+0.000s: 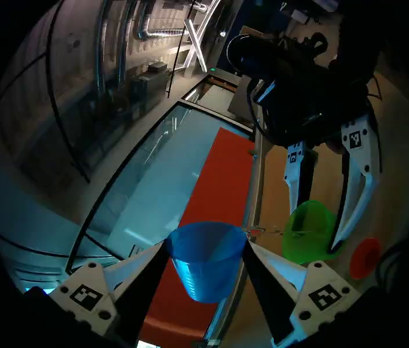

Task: Pour water

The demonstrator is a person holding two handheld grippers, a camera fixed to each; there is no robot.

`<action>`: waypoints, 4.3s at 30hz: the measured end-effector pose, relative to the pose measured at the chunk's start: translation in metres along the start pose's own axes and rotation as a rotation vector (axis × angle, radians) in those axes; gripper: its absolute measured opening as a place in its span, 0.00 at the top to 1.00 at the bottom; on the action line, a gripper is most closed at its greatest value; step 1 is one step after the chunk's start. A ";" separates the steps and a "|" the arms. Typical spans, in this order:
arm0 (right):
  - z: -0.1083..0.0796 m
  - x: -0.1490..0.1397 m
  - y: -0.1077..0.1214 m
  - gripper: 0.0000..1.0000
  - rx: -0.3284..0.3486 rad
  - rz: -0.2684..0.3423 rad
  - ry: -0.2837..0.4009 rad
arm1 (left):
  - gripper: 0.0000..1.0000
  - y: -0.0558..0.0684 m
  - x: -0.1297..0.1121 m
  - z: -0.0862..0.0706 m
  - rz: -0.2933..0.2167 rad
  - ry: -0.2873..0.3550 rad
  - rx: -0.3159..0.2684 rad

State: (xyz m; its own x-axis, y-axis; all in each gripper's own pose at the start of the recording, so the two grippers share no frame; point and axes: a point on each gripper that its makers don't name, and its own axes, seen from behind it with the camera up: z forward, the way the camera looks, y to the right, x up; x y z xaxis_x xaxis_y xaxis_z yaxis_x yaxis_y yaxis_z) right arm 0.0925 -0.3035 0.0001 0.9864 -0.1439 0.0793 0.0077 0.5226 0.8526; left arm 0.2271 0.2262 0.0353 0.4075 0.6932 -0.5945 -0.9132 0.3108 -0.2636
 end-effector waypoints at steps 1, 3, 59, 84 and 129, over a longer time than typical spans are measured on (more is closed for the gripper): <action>0.000 0.000 0.000 0.10 0.000 0.000 0.000 | 0.12 0.000 0.000 0.000 0.001 0.000 0.001; 0.000 0.000 0.000 0.10 -0.001 -0.001 -0.001 | 0.12 0.000 0.000 0.000 0.004 0.000 0.002; -0.001 0.010 -0.002 0.10 0.003 -0.017 0.020 | 0.12 -0.007 0.010 -0.005 0.125 0.008 0.021; -0.003 0.014 0.004 0.10 -0.005 -0.017 0.031 | 0.12 -0.014 0.020 -0.005 0.216 0.024 0.029; -0.004 0.021 0.004 0.10 -0.011 -0.025 0.045 | 0.13 -0.016 0.025 -0.001 0.363 0.033 0.055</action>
State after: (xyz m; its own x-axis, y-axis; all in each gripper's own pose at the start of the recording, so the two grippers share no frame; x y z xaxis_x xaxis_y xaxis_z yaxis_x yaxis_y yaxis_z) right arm 0.1136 -0.3007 0.0030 0.9923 -0.1189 0.0343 0.0340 0.5285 0.8482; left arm 0.2521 0.2375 0.0244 0.0558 0.7438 -0.6661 -0.9965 0.0835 0.0097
